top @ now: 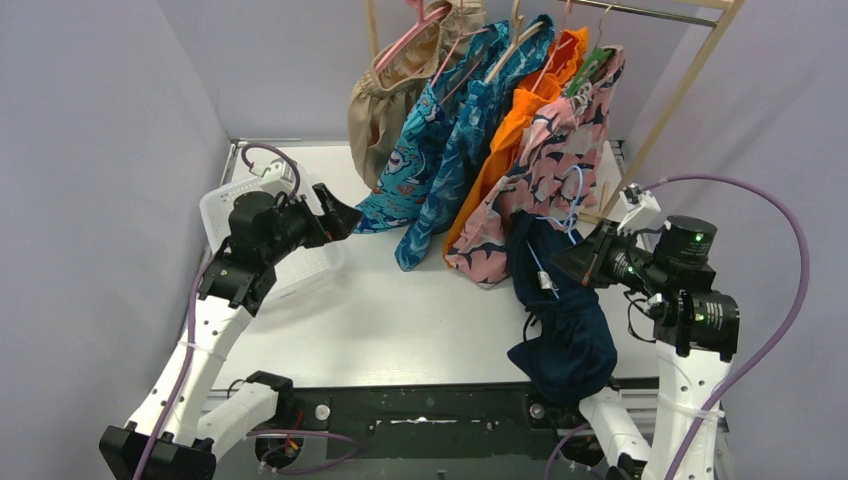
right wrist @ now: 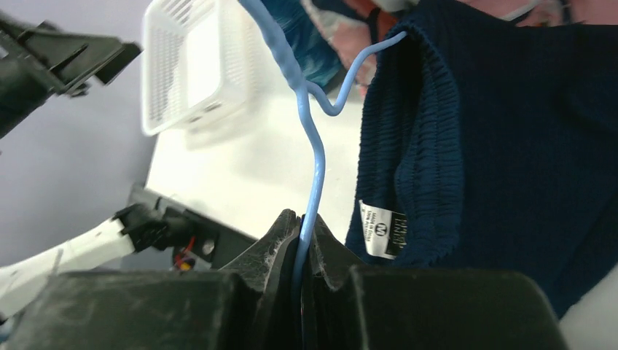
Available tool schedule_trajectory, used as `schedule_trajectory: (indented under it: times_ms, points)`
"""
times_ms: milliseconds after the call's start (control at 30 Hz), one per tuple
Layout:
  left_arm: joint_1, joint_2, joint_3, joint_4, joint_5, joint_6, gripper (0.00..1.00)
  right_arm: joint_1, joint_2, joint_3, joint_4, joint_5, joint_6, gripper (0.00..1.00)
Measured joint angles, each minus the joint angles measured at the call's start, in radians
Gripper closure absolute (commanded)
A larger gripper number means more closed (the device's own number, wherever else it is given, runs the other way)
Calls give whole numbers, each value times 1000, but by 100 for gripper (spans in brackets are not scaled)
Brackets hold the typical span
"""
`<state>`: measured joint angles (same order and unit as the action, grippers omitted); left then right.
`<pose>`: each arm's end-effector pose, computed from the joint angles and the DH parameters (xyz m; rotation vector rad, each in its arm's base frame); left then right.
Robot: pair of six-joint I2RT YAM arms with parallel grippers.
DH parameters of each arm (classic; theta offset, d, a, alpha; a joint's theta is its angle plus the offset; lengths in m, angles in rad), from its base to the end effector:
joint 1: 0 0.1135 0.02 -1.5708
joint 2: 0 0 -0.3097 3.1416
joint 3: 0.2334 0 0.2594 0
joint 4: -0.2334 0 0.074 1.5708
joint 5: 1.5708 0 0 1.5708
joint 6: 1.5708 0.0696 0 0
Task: Remove the shorts from the hanger
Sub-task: Pick up the hanger from the clothes rod, then remove the shorts from the hanger.
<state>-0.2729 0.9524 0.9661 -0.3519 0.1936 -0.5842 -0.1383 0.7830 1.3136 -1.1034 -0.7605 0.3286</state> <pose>0.2142 -0.0739 0.3821 -0.1717 1.9696 -0.7548 0.0981 0.0348 0.4440 0.0398 2.0995 0.9226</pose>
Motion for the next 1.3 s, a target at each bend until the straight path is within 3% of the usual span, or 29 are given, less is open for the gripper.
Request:
schedule_trajectory:
  times_ms: [200,333,433,600,700,1000,1167,1300]
  points:
    - [0,-2,0,29,84,-6,3,10,38,-5,9,-162,-17,100]
    - [0,-2,0,57,127,-5,3,122,60,-12,80,-178,27,100]
    - [0,-2,1,69,151,-1,4,358,99,-32,155,-90,83,100]
    - [0,-3,3,70,174,19,5,925,300,12,209,220,130,100]
    - [1,-7,5,66,168,29,7,1080,468,108,205,336,111,100]
    - [15,-77,5,-17,-10,12,7,1012,552,311,216,372,29,100]
    - [24,-98,5,-30,-50,-11,8,951,567,412,230,248,-34,100]
    - [25,-113,5,-26,-53,-13,9,811,587,430,251,90,-82,100]
